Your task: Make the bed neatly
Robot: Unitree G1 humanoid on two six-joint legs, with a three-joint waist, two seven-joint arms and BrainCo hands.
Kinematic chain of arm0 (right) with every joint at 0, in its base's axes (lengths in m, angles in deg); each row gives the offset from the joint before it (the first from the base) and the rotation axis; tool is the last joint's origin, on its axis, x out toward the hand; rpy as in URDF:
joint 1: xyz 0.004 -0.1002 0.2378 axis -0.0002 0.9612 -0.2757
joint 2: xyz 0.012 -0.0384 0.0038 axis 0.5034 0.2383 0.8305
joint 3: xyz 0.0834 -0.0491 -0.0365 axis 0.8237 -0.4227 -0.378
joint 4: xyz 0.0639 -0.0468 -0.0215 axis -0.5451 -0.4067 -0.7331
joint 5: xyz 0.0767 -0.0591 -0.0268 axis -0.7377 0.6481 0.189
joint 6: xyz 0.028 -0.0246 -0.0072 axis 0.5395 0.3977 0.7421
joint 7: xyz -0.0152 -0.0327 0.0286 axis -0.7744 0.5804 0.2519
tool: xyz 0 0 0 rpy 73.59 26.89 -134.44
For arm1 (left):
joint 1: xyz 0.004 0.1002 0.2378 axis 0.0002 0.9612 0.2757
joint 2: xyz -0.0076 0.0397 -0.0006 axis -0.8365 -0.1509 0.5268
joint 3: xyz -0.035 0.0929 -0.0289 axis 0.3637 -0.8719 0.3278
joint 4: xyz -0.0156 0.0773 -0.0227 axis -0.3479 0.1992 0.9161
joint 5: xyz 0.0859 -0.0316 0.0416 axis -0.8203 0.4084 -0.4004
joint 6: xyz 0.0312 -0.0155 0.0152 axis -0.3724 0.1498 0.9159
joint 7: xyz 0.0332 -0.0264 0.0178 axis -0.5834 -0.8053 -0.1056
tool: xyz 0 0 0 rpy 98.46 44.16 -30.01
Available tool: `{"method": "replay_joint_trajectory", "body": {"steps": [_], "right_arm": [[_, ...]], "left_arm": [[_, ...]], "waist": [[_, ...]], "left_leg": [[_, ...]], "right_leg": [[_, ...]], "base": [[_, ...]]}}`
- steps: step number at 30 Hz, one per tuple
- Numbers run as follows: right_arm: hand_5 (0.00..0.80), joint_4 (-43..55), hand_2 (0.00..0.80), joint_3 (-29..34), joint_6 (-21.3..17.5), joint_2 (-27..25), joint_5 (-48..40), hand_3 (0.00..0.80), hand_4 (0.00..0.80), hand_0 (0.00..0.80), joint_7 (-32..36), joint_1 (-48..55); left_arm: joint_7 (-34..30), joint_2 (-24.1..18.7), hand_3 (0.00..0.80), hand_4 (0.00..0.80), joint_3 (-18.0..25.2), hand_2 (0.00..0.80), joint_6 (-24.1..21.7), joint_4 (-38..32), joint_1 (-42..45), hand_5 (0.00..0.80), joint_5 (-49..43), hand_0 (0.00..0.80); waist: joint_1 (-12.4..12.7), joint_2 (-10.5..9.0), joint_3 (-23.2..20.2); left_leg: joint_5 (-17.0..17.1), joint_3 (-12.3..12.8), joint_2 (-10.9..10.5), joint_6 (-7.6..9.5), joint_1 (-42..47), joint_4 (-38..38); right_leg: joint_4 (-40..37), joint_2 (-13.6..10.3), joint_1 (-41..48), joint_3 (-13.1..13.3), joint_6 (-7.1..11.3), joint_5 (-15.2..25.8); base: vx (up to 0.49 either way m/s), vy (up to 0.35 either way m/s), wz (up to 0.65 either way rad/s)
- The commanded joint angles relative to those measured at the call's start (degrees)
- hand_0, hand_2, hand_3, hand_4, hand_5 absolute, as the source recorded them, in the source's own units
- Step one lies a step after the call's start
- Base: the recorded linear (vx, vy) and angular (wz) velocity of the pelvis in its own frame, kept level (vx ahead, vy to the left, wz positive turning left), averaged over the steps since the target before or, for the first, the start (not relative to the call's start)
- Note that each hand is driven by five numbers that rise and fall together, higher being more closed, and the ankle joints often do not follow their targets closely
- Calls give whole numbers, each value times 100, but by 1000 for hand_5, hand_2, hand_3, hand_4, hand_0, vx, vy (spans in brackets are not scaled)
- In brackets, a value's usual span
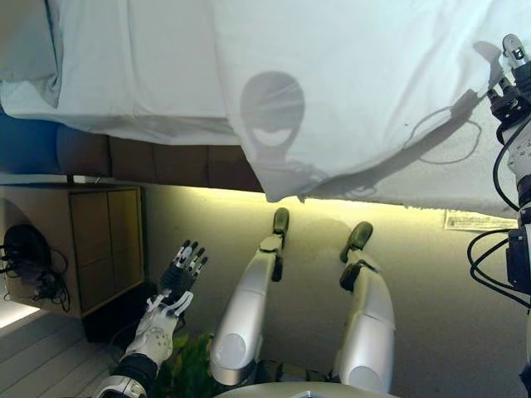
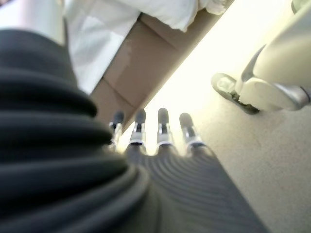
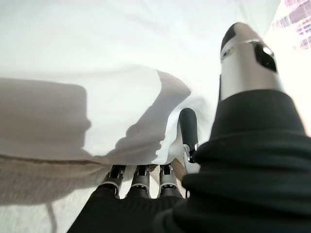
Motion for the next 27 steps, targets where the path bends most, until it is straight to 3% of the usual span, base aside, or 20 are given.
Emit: {"method": "replay_joint_trajectory", "body": {"steps": [1,10,11,12,27], "right_arm": [[0,208,0,-500,-111,-351,-220,0,0,0,398,-657],[0,519,0,-678,-266,-235,-118,0,0,0,725,-901],[248,528,248,-690,-360,-230,7,248,248,248,769,-902],[800,637,800,-740,-499,-222,139,800,800,800,992,-907],[800,455,800,-872,-192,-508,679,800,800,800,1086,-803]], "left_arm": [[-174,-349,0,0,46,0,-54,-272,456,0,94,0],[-288,-439,0,0,160,0,97,-453,586,0,23,0],[-290,-438,0,0,169,0,103,-469,601,0,17,0],[-307,-457,0,0,184,0,107,-496,623,0,15,0],[-404,-617,0,0,298,0,144,-428,702,0,40,0]], "waist": [[211,395,-12],[310,426,-12],[313,426,-12],[324,414,-12],[362,382,-12]], "left_leg": [[174,127,165,-59,21,-384],[232,94,175,-86,98,-486],[235,93,179,-88,112,-496],[239,98,189,-89,141,-519],[258,56,221,-76,144,-509]], "right_leg": [[622,44,-120,-2,170,-502],[636,5,-43,-78,177,-542],[628,6,-26,-85,177,-543],[618,7,2,-100,180,-543],[639,-34,74,-180,198,-534]], "base": [[2,-11,5],[0,-4,2],[0,0,0],[0,0,0],[6,-17,4]]}}
